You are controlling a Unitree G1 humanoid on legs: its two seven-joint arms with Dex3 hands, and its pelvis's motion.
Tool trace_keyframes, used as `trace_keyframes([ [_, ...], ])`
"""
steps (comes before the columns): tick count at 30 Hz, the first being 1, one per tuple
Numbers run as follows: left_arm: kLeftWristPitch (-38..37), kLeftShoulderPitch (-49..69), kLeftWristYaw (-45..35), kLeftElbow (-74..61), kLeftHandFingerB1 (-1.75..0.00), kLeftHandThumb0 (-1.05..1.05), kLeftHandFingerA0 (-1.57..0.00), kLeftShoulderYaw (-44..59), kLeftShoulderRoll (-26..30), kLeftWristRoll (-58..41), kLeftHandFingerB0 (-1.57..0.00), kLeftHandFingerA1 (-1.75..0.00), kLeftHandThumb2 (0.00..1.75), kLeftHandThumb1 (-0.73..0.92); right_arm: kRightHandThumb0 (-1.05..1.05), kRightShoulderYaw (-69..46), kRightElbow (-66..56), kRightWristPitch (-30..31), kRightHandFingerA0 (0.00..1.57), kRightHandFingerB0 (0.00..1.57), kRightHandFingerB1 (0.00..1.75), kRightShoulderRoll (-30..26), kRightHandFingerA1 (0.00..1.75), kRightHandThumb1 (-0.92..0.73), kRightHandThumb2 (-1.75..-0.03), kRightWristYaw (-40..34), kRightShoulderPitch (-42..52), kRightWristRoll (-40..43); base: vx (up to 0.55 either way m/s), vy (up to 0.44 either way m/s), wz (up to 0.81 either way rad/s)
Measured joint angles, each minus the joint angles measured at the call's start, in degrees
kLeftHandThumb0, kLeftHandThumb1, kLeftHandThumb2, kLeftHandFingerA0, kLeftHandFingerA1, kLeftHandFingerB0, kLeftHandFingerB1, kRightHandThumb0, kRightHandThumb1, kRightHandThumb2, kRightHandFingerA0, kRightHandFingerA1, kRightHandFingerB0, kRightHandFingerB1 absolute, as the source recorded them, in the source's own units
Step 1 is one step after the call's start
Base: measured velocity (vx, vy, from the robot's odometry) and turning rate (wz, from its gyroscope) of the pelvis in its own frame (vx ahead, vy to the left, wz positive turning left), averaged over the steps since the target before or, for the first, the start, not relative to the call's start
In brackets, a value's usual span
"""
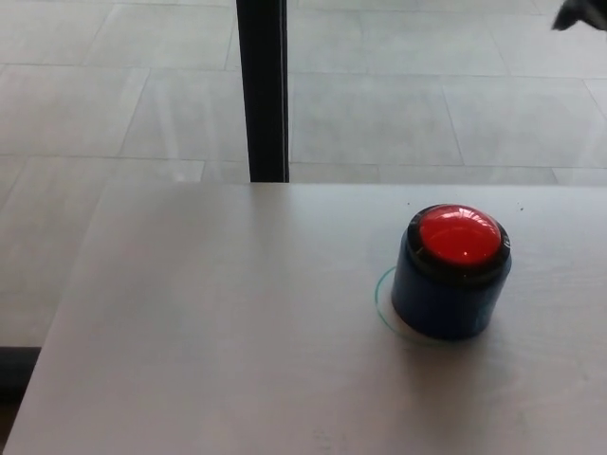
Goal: The robot uses its right hand to press the red button kept in the middle of the desk
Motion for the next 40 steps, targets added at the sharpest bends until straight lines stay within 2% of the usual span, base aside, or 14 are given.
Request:
trace_keyframes([
  [4, 0.0, 0.12, 0.0, 0.0, -0.8, -0.76, -0.44, 0.05, 0.0, 0.0, -0.28, -0.94, 1.29, 0.92, -0.16, -2.37, -0.14, 0.64, 1.17, 0.86, 1.08, -7.43, 1.33, -0.6, -1.14, 1.62, 1.6, 0.16, 0.0, 0.0, 0.0],
  [5, -0.01, 0.16, -0.01, 0.0, -0.82, -0.75, -0.48, 0.05, 0.0, 0.0, -0.33, -0.96, 1.29, 0.92, -0.15, -3.25, -0.11, 0.68, 0.9, 0.78, 1.28, -9.46, 1.75, -0.63, -0.99, 2.09, 2.45, 0.22, 0.0, 0.0, 0.0],
  [6, -0.01, 0.14, -0.01, 0.0, -0.8, -0.75, -0.44, 0.04, 0.0, 0.01, -0.31, -0.94, 1.29, 0.92, -0.18, -3.84, -0.11, 0.68, 0.9, 0.77, 1.33, -10.85, 1.75, -0.59, -1.03, 2.42, 3.15, 0.27, 0.0, 0.0, 0.0],
  [7, 0.0, 0.11, -0.01, 0.0, -0.81, -0.74, -0.46, 0.03, 0.0, 0.04, -0.33, -0.94, 1.29, 0.92, -0.2, -4.89, -0.11, 0.67, 1.15, 0.87, 1.25, -13.02, 1.6, -0.52, -1.08, 2.84, 4.5, 0.34, 0.0, 0.0, 0.0],
  [11, 0.0, 0.02, 0.0, 0.01, -0.74, -0.76, -0.4, -0.07, 0.01, 0.11, -0.19, -0.92, 1.29, 0.92, -0.34, -9.02, -0.07, 0.59, 1.11, 0.98, 1.23, -19.92, 1.73, -0.43, -1.18, 3.72, 10.7, 0.46, 0.0, 0.0, 0.0],
  [12, 0.0, -0.01, 0.0, 0.02, -0.77, -0.75, -0.41, -0.02, 0.01, 0.1, -0.25, -0.92, 1.29, 0.92, -0.47, -10.53, -0.05, 0.55, 1.34, 1.04, 1.12, -21.71, 1.4, -0.47, -1.16, 3.72, 12.94, 0.46, 0.0, 0.0, 0.0],
  [15, 0.0, -0.11, -0.01, 0.01, -0.77, -0.75, -0.41, -0.01, 0.0, 0.1, -0.25, -0.91, 1.29, 0.92, -0.54, -14.6, -0.03, 0.15, 1.18, 1.04, 1.26, -24.88, 1.68, -0.48, -1.09, 3.58, 19.45, 0.43, 0.0, 0.0, 0.0],
  [17, 0.0, -0.15, -0.01, 0.0, -0.8, -0.73, -0.41, -0.01, 0.0, 0.1, -0.28, -0.92, 1.29, 0.92, -0.55, -17.44, -0.02, -0.32, 1.5, 1.15, 1.1, -25.92, 1.47, -0.35, -1.16, 3.45, 24.09, 0.45, 0.0, 0.0, 0.0],
  [28, 0.01, -0.15, 0.0, 0.07, -0.79, -0.72, -0.41, 0.17, 0.0, 0.05, -0.29, -0.9, 1.28, 0.92, -0.61, -34.37, 6.7, -6.22, 1.44, 0.81, 0.95, -22.83, 1.51, -0.45, -1.14, -0.21, 46.71, 2.57, 0.0, 0.0, 0.0],
  [29, 0.01, -0.31, 0.0, 0.09, -0.81, -0.72, -0.42, 0.2, 0.0, 0.03, -0.32, -0.91, 1.27, 0.92, -0.51, -35.51, 7.53, -6.8, 1.41, 0.69, 1.08, -21.83, 1.73, -0.43, -1.29, -0.85, 47.84, 2.87, 0.0, 0.0, 0.0],
  [30, 0.01, -0.52, 0.01, 0.12, -0.69, -0.43, -0.27, 0.26, 0.0, 0.02, -0.13, -0.78, 1.46, 0.91, -0.63, -36.93, 8.5, -7.55, 1.45, 0.79, 0.96, -20.39, 1.54, -0.46, -1.1, -1.73, 49.23, 3.31, 0.0, 0.0, 0.0],
  [31, 0.01, -0.69, 0.01, 0.15, -0.76, -0.71, -0.38, 0.28, 0.0, 0.03, -0.23, -0.88, 1.27, 0.92, -0.66, -38.25, 9.38, -8.24, 1.35, 0.67, 0.94, -18.96, 1.64, -0.48, -1.06, -2.59, 50.34, 3.77, 0.0, 0.0, 0.0],
  [38, 0.01, -1.32, 0.02, 0.22, -0.79, -0.73, -0.39, 1.22, 0.0, -0.41, -0.31, -0.88, 1.28, 0.92, -0.66, -45.55, 12.43, -10.95, 1.51, 0.96, 1.17, -12.96, 1.55, -0.42, -1.09, -8.19, 53.42, 7.1, 0.0, 0.0, 0.0],
  [40, 0.01, -1.25, 0.02, 0.25, -0.91, -0.71, -0.26, 1.22, 0.0, -0.45, -0.2, -1.1, 1.2, 0.92, -0.59, -47.57, 13.65, -11.14, 1.38, 0.75, 1.33, -12.73, 1.75, -0.49, -1.03, -9.28, 53.43, 8.35, 0.0, 0.0, 0.0],
])
